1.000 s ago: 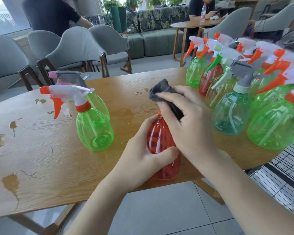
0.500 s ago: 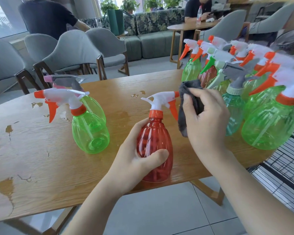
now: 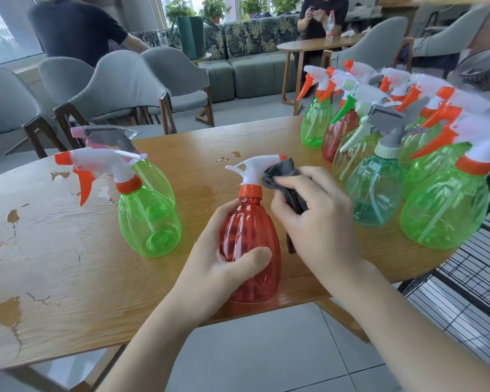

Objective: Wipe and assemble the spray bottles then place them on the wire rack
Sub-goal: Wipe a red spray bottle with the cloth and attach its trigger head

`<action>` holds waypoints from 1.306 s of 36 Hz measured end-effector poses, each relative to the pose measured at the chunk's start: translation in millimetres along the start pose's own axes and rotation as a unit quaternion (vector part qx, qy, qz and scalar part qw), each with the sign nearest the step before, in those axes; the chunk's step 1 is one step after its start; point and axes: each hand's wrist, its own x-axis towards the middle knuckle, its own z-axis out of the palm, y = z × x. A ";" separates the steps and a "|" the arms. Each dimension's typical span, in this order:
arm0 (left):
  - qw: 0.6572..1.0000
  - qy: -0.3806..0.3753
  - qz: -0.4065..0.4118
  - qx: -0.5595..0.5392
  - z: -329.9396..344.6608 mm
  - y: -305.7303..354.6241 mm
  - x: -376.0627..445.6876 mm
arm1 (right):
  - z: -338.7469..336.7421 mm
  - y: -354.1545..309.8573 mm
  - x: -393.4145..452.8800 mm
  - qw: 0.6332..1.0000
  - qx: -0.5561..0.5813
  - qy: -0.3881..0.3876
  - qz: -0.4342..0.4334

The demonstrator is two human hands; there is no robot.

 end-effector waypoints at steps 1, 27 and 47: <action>1.000 -0.002 0.001 0.002 -0.2 0.2 -0.4 | -0.6 0.6 1.9 1.000 0.002 0.003 -0.004; 0.999 0.004 0.029 0.034 -7.5 0.6 0.4 | 4.2 -9.1 22.3 0.823 0.372 -0.031 0.427; 0.998 0.009 0.034 0.049 -11.2 -1.0 1.0 | -7.5 -2.9 5.1 0.962 0.160 -0.110 0.194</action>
